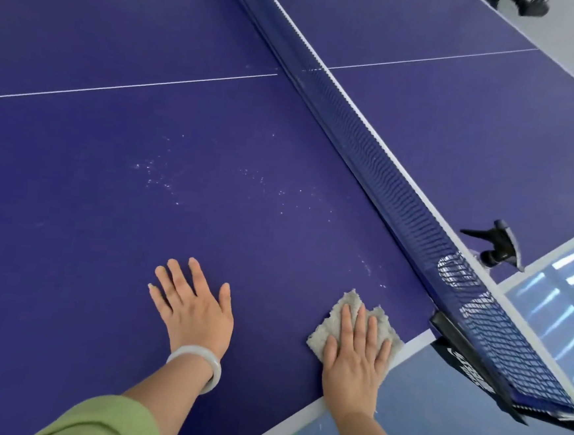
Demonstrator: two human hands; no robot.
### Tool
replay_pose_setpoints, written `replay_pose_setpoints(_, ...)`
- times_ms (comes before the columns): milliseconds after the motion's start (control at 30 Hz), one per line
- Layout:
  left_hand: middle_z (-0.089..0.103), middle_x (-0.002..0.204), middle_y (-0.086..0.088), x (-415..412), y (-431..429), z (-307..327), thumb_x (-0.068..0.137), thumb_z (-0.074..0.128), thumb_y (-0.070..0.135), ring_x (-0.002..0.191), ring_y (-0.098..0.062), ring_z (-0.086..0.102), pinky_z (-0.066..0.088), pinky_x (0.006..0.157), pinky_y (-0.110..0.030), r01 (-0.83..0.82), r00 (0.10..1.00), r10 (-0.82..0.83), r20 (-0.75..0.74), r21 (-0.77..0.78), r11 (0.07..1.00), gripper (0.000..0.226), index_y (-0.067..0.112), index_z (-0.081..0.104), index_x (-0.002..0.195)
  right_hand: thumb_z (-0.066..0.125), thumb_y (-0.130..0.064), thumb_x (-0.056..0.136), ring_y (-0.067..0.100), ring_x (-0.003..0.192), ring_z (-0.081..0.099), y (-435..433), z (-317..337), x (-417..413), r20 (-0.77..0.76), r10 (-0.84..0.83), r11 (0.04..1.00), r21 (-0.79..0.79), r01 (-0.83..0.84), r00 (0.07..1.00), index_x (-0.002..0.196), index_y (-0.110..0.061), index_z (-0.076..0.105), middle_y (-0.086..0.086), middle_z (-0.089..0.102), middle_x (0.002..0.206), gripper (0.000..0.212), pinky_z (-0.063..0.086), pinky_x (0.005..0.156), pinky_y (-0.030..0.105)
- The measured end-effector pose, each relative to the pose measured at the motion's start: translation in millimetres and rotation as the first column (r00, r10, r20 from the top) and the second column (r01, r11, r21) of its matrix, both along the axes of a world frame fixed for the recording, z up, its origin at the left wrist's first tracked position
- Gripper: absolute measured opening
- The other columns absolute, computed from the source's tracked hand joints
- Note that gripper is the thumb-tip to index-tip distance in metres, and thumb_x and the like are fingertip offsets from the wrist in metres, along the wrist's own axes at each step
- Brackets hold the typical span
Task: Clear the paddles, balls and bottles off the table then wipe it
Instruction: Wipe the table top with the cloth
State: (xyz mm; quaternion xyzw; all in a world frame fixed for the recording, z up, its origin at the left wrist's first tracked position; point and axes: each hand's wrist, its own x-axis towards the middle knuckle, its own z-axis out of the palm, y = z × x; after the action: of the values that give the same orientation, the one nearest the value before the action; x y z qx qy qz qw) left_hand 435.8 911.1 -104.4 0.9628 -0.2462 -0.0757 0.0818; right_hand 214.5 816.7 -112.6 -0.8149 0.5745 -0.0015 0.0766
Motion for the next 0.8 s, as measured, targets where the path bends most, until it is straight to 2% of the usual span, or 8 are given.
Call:
replay_pose_setpoints(100, 0.016, 0.158, -0.028, -2, -3, 1, 0.096, 0.029, 0.047, 0.148, -0.044, 0.008, 0.004, 0.120, -0.057, -0.011, 1.000, 0.010, 0.003, 0.019, 1.000, 0.072, 0.002, 0.023, 0.153, -0.001, -0.051, 0.092, 0.012, 0.150, -0.010, -51, 1, -14, -0.041, -0.043, 0.998, 0.054, 0.046, 0.998, 0.153, -0.040, -0.004, -0.010, 0.000, 0.164, 0.062, -0.008, 0.120, 0.050)
replay_pose_setpoints(200, 0.016, 0.158, -0.028, -3, -2, -1, 0.097, 0.029, 0.044, 0.148, -0.044, 0.007, 0.004, 0.120, -0.057, -0.019, 1.000, 0.018, 0.014, 0.045, 0.999, 0.070, 0.002, 0.023, 0.152, 0.000, -0.050, 0.093, 0.014, 0.150, -0.008, -64, 5, -11, -0.034, -0.048, 0.998, 0.045, 0.050, 0.998, 0.154, -0.038, -0.001, -0.009, 0.002, 0.164, 0.063, -0.007, 0.120, 0.051)
replay_pose_setpoints(367, 0.019, 0.157, -0.029, -3, -3, -2, 0.096, 0.033, 0.042, 0.147, -0.045, 0.009, 0.007, 0.120, -0.058, -0.025, 0.999, 0.023, 0.049, 0.048, 0.999, 0.069, 0.001, 0.025, 0.151, 0.022, -0.042, 0.098, 0.016, 0.151, 0.009, -56, 11, -29, -0.034, 0.287, 0.958, -0.012, -0.288, 0.957, 0.155, -0.034, 0.017, -0.010, 0.015, 0.162, 0.057, 0.009, 0.119, 0.055)
replay_pose_setpoints(500, 0.021, 0.155, -0.030, -3, -3, -3, 0.097, 0.035, 0.040, 0.147, -0.045, 0.011, 0.010, 0.119, -0.060, -0.027, 0.997, 0.023, 0.073, 0.049, 0.998, 0.068, 0.000, 0.026, 0.151, 0.020, -0.047, 0.096, 0.016, 0.150, 0.011, -90, 7, -41, -0.062, 0.137, 0.990, -0.005, -0.138, 0.989, 0.154, -0.037, 0.017, -0.009, 0.018, 0.161, 0.059, 0.002, 0.118, 0.059)
replay_pose_setpoints(567, 0.023, 0.155, -0.031, -4, -4, -4, 0.100, 0.031, 0.039, 0.147, -0.046, 0.012, 0.009, 0.119, -0.059, -0.030, 0.995, 0.026, 0.093, 0.048, 0.998, 0.063, 0.000, 0.027, 0.150, 0.013, -0.051, 0.094, 0.016, 0.151, 0.004, -113, 6, -34, -0.073, 0.032, 0.999, 0.016, -0.031, 0.997, 0.154, -0.039, 0.006, -0.011, 0.010, 0.162, 0.062, -0.006, 0.118, 0.059)
replay_pose_setpoints(667, 0.025, 0.153, -0.031, -4, -4, -6, 0.097, 0.021, 0.045, 0.146, -0.046, 0.014, 0.009, 0.119, -0.059, -0.029, 0.994, 0.024, 0.105, 0.048, 0.998, 0.070, -0.001, 0.031, 0.149, 0.007, -0.051, 0.094, 0.013, 0.149, -0.015, -145, 10, -4, -0.096, -0.042, 0.995, 0.081, 0.050, 0.994, 0.151, -0.042, -0.012, -0.014, -0.010, 0.162, 0.060, -0.013, 0.117, 0.057)
replay_pose_setpoints(733, 0.026, 0.153, -0.032, -4, -4, -5, 0.096, 0.021, 0.046, 0.146, -0.047, 0.015, 0.011, 0.119, -0.060, -0.028, 0.994, 0.023, 0.108, 0.045, 0.999, 0.071, -0.001, 0.032, 0.148, 0.007, -0.048, 0.096, 0.014, 0.149, -0.017, -155, 13, 27, -0.076, 0.019, 0.996, 0.093, -0.012, 0.997, 0.151, -0.041, -0.013, -0.013, -0.013, 0.162, 0.059, -0.013, 0.117, 0.057)
replay_pose_setpoints(800, 0.027, 0.152, -0.032, -3, -5, -5, 0.096, 0.022, 0.046, 0.145, -0.047, 0.016, 0.013, 0.118, -0.061, -0.031, 0.992, 0.027, 0.121, 0.033, 0.999, 0.072, -0.002, 0.033, 0.148, 0.001, -0.050, 0.092, 0.014, 0.149, -0.016, -153, 16, 58, -0.038, 0.176, 0.981, 0.093, -0.172, 0.984, 0.153, -0.039, -0.009, -0.014, -0.015, 0.160, 0.063, -0.015, 0.116, 0.056)
